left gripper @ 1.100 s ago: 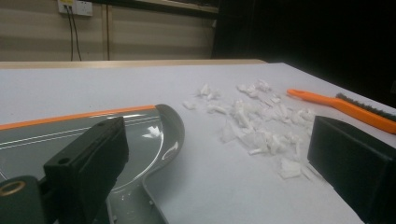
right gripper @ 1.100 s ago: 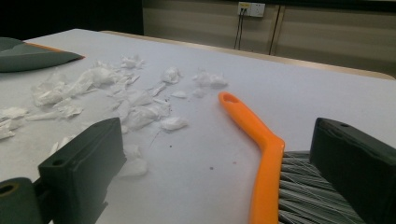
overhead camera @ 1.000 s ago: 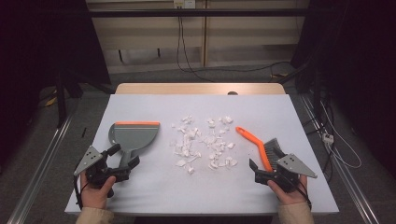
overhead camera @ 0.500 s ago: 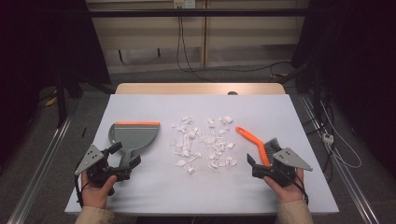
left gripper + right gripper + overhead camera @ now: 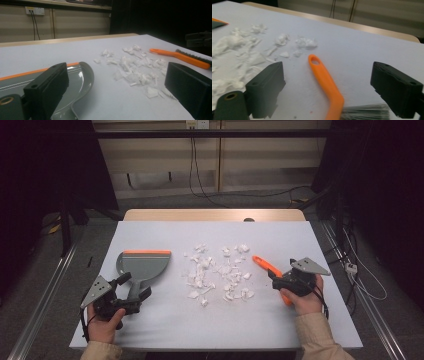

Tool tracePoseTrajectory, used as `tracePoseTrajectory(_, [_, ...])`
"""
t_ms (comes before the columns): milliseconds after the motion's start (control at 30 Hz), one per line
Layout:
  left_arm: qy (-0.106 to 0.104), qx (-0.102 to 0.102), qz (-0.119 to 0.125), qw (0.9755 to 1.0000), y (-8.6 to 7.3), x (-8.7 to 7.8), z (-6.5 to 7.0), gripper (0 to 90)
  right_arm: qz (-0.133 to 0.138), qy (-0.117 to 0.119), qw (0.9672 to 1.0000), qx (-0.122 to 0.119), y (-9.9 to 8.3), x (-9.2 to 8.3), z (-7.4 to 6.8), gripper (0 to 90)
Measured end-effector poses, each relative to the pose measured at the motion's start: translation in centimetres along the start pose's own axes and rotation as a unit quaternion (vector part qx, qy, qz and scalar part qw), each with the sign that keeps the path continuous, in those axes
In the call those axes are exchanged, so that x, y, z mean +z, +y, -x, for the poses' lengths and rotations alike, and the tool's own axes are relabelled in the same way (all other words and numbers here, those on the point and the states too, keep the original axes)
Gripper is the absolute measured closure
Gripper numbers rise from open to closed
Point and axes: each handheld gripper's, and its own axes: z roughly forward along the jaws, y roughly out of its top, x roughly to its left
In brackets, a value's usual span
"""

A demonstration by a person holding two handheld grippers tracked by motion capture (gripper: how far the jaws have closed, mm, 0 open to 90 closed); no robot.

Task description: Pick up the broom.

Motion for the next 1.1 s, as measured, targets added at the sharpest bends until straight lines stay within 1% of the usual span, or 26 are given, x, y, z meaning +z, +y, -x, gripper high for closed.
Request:
tracePoseTrajectory(33, [-0.002,0.001,0.0,1.0,0.0,0.0,-0.1,5.0,-0.009,-0.001,1.0,0.004,0.1,0.4,0.2,13.5])
tracePoseTrajectory(67, [-0.002,0.001,0.0,1.0,0.0,0.0,-0.1,5.0,-0.009,-0.001,1.0,0.004,0.1,0.4,0.2,13.5])
tracePoseTrajectory(100, [-0.002,-0.001,0.0,1.0,0.0,0.0,0.0,5.0,-0.028,0.001,0.9996,-0.001,0.3,1.2,0.5,15.6])
tracePoseTrajectory(133, [-0.001,-0.001,-0.001,1.0,0.0,0.0,0.0,5.0,-0.037,0.0,0.9993,-0.001,0.3,1.5,0.6,16.8])
tracePoseTrajectory(200, [-0.002,0.002,-0.005,1.0,0.0,0.1,-0.1,5.1,-0.05,0.007,0.9987,-0.005,0.5,2.1,0.7,19.8])
tracePoseTrajectory(233, [-0.002,-0.002,-0.003,1.0,0.0,0.2,-0.1,5.2,-0.057,0.008,0.9983,-0.011,0.6,2.4,0.7,20.4])
tracePoseTrajectory(300, [-0.004,0.0,-0.007,1.0,-0.1,0.2,-0.1,5.2,-0.068,0.017,0.9975,-0.006,0.6,3.0,0.7,21.2])
tracePoseTrajectory(333, [-0.004,0.001,-0.008,1.0,-0.1,0.2,-0.2,5.3,-0.075,0.016,0.997,-0.007,0.6,3.2,0.7,21.4])
tracePoseTrajectory(400, [-0.003,-0.001,-0.008,1.0,-0.1,0.2,-0.2,5.2,-0.09,0.018,0.9956,-0.018,0.6,3.6,0.8,24.9])
tracePoseTrajectory(433, [-0.003,0.0,-0.008,1.0,-0.1,0.2,-0.2,5.2,-0.096,0.018,0.995,-0.02,0.6,3.7,0.8,26.5])
tracePoseTrajectory(467, [-0.003,-0.001,-0.008,1.0,-0.1,0.2,-0.2,5.2,-0.096,0.018,0.995,-0.02,0.6,3.7,0.8,26.5])
tracePoseTrajectory(500, [-0.002,0.001,-0.009,1.0,-0.1,0.2,-0.2,5.2,-0.101,0.023,0.9945,-0.017,0.6,3.9,0.9,29.6])
tracePoseTrajectory(533, [-0.002,0.001,-0.01,0.9999,-0.2,0.3,-0.2,5.2,-0.101,0.023,0.9945,-0.017,0.6,3.9,0.9,29.6])
tracePoseTrajectory(567, [-0.002,0.001,-0.009,1.0,-0.2,0.3,-0.1,5.3,-0.112,0.025,0.9931,-0.024,0.5,4.1,1.0,33.2])
tracePoseTrajectory(600, [-0.003,0.003,-0.011,0.9999,-0.2,0.3,-0.1,5.3,-0.112,0.025,0.9931,-0.024,0.5,4.1,1.0,33.2])
tracePoseTrajectory(633, [-0.003,0.001,-0.01,0.9999,-0.2,0.4,-0.1,5.3,-0.115,0.025,0.9927,-0.027,0.4,4.2,1.0,33.9])
tracePoseTrajectory(733, [-0.004,0.005,-0.008,0.9999,-0.1,0.4,0.0,5.2,-0.126,0.027,0.9912,-0.031,0.5,4.5,1.1,39.0])
tracePoseTrajectory(833, [-0.004,0.011,-0.011,0.9999,-0.1,0.4,0.1,5.2,-0.154,0.032,0.9867,-0.041,0.3,5.1,1.2,44.6])
tracePoseTrajectory(867, [-0.006,0.012,-0.011,0.9999,-0.1,0.4,0.1,5.2,-0.158,0.034,0.9859,-0.044,0.2,5.2,1.3,45.9])
tracePoseTrajectory(900, [-0.007,0.012,-0.011,0.9998,-0.1,0.4,0.1,5.3,-0.166,0.032,0.9847,-0.042,0.1,5.3,1.3,48.6])
tracePoseTrajectory(933, [-0.006,0.008,-0.009,0.9999,-0.1,0.4,0.2,5.3,-0.166,0.032,0.9847,-0.042,0.1,5.3,1.3,48.6])
tracePoseTrajectory(967, [-0.005,0.008,-0.009,0.9999,-0.1,0.4,0.3,5.2,-0.168,0.031,0.9843,-0.045,0.1,5.5,1.4,54.3])
tracePoseTrajectory(1000, [-0.009,0.013,-0.01,0.9998,-0.1,0.5,0.2,5.2,-0.17,0.033,0.9839,-0.043,0.2,5.6,1.6,54.3])
tracePoseTrajectory(1033, [-0.007,0.016,-0.01,0.9998,-0.1,0.5,0.2,5.2,-0.17,0.033,0.9839,-0.043,0.2,5.6,1.6,54.3])
tracePoseTrajectory(1067, [-0.006,0.016,-0.01,0.9998,-0.1,0.5,0.2,5.2,-0.171,0.034,0.984,-0.039,0.2,5.7,1.7,56.6])
tracePoseTrajectory(1100, [-0.005,0.015,-0.01,0.9998,-0.1,0.5,0.2,5.2,-0.172,0.028,0.9838,-0.041,0.4,5.7,1.8,61.3])
